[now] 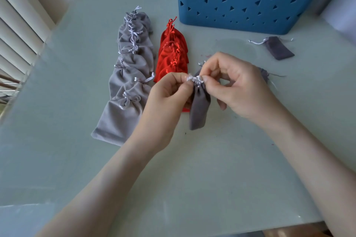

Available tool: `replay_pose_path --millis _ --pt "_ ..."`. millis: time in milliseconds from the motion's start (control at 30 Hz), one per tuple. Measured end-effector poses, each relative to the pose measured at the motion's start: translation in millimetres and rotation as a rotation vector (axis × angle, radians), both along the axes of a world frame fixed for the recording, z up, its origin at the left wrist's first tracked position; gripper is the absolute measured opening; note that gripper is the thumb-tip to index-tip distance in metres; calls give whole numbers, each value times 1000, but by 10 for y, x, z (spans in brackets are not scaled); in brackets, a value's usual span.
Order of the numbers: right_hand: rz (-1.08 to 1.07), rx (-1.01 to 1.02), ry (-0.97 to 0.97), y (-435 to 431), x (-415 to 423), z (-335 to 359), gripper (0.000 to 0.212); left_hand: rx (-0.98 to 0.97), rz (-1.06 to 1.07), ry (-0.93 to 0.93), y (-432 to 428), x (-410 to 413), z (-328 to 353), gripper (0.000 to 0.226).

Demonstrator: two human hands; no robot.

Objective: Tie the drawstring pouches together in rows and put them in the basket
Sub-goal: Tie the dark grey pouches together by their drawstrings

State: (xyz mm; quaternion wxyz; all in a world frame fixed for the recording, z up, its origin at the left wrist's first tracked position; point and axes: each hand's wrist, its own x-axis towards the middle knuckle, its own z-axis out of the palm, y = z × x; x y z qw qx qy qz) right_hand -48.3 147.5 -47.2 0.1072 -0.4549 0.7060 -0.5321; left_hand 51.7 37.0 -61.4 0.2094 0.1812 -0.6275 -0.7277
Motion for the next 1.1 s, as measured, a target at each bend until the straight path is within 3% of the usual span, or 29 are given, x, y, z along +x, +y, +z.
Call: replay_pose_path --millis 133,233,300,467,733,1000,1100 --pt "14 -64 -127 -54 36 -22 19 225 -38 38 -21 -12 5 16" --pt "7 -91 -148 -71 43 -33 22 232 -43 47 -32 -18 9 13" --pt "-6 -89 -142 -76 44 -37 21 149 -18 54 -32 -12 16 12" --pt "-36 -98 -194 -80 86 -80 17 -372 105 34 -44 36 -29 4" --pt "-66 -118 -299 -133 117 -112 15 -761 286 68 -9 52 -85 12" --pt "60 -84 -500 -110 63 -45 21 -818 331 65 4 52 -81 8" --pt "149 -75 -540 -83 32 6 6 -793 332 55 -5 44 -55 8"
